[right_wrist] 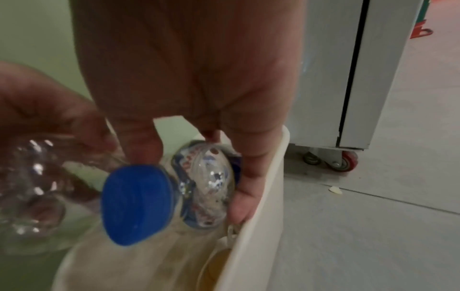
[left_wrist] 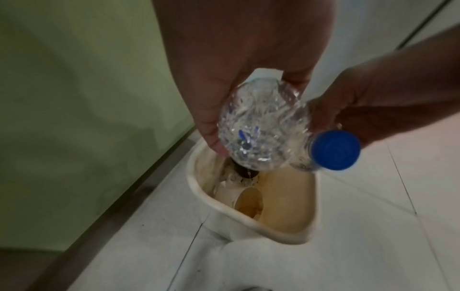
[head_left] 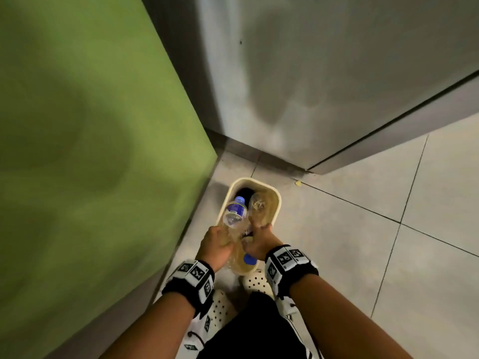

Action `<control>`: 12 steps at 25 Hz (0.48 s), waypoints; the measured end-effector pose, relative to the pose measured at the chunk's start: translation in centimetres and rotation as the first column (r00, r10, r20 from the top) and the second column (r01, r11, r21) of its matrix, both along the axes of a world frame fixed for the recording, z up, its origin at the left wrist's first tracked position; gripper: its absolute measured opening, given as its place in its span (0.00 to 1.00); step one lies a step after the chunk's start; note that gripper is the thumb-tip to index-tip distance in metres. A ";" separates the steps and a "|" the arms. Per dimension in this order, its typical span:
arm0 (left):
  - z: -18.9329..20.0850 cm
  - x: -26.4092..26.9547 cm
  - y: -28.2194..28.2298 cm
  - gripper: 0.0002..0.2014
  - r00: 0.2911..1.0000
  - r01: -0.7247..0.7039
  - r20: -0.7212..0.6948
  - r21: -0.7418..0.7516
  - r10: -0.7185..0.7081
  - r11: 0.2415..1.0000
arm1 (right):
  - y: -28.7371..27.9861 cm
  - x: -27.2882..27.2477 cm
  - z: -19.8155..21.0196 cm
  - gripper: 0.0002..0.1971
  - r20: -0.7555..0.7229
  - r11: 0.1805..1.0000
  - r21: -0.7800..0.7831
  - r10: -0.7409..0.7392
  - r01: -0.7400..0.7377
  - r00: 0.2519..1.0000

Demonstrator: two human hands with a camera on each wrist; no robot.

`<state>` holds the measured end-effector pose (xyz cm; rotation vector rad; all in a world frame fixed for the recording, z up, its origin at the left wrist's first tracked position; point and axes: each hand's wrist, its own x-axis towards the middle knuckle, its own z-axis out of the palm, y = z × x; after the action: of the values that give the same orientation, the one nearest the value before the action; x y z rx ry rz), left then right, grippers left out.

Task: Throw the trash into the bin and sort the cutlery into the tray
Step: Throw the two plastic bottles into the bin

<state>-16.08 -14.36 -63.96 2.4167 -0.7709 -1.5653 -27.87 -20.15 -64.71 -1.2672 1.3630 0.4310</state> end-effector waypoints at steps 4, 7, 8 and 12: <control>-4.9 -1.2 -1.0 0.28 0.935 0.355 -0.018 0.004 -0.355 0.935 | -1.2 1.5 -4.0 0.33 -0.196 0.978 -0.084 0.172 -0.191 0.965; -8.2 -1.7 -0.6 0.29 0.854 0.520 -0.082 0.090 -0.514 0.850 | -1.4 3.0 -6.2 0.21 -0.376 0.867 -0.196 0.365 -0.458 0.852; -8.7 -1.7 -0.5 0.28 0.842 0.538 -0.117 0.094 -0.527 0.838 | -1.0 3.3 -6.8 0.21 -0.411 0.826 -0.202 0.417 -0.527 0.811; -6.3 -1.4 -0.5 0.23 0.875 0.483 -0.045 0.147 -0.481 0.863 | 0.5 2.6 -6.9 0.26 -0.442 0.740 -0.157 0.539 -0.654 0.717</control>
<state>-17.43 -14.87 -70.30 2.4441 -1.3912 -1.8596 -25.26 -19.70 -71.63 -1.9847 1.3217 0.9923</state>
